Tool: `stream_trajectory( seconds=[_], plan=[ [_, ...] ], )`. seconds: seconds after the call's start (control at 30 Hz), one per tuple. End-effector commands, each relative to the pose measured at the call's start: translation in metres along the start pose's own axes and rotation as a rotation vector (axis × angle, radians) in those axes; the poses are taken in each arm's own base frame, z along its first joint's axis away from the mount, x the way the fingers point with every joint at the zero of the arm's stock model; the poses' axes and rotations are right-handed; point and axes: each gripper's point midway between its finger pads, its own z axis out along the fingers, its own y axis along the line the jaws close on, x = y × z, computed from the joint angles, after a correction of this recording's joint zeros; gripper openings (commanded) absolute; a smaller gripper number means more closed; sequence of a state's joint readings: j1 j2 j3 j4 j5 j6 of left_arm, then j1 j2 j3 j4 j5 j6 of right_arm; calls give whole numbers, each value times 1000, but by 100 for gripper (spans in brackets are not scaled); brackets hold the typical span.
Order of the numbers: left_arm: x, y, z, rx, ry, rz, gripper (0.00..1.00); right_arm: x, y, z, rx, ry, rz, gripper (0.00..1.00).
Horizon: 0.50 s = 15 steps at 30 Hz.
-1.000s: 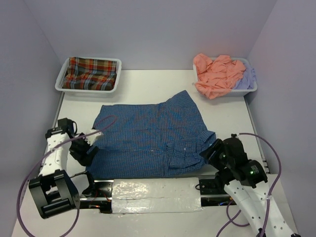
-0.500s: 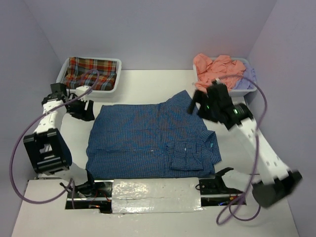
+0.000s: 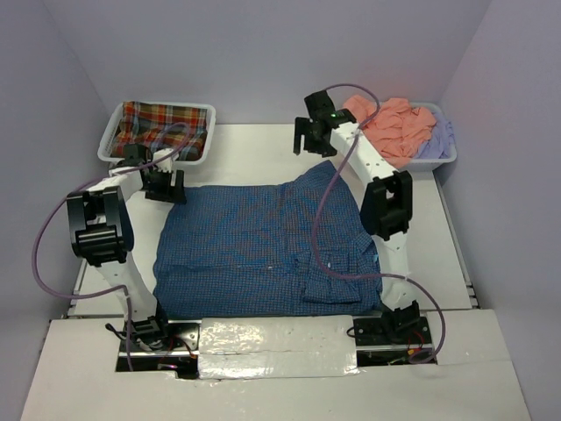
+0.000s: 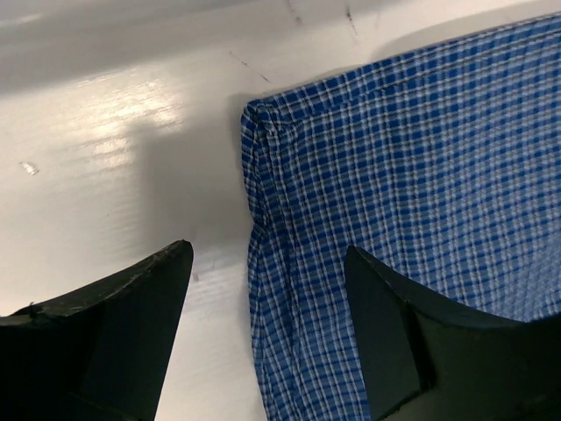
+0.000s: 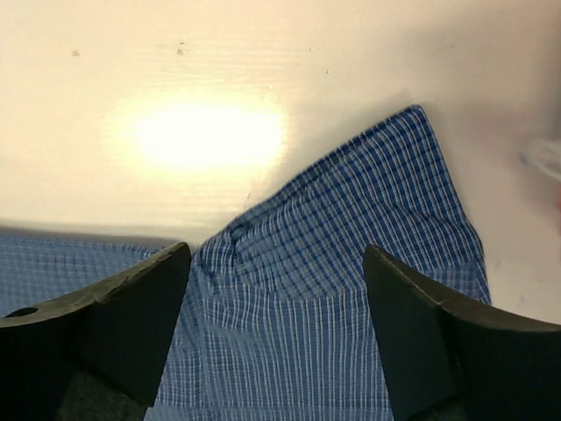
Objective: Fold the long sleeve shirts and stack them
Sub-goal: Fold the shirt
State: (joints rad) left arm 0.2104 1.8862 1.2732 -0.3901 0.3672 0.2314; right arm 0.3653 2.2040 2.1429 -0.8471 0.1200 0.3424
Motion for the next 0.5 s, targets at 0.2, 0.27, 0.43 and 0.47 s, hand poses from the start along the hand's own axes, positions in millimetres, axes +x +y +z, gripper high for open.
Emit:
stream_trajectory(
  seconds=[0.2, 0.27, 0.43, 0.47],
  plan=[
    [-24, 2, 36, -18, -36, -18, 84, -6, -48, 52, 139, 40, 54, 88],
    [-31, 8, 39, -37, -44, -25, 84, 0, -56, 60, 164, 58, 57, 89],
    [-25, 3, 48, -6, -23, -32, 83, 24, -53, 81, 155, 128, -6, 89],
    [-22, -2, 51, 7, -11, -27, 82, 28, -52, 84, 158, 139, -13, 89]
  ],
)
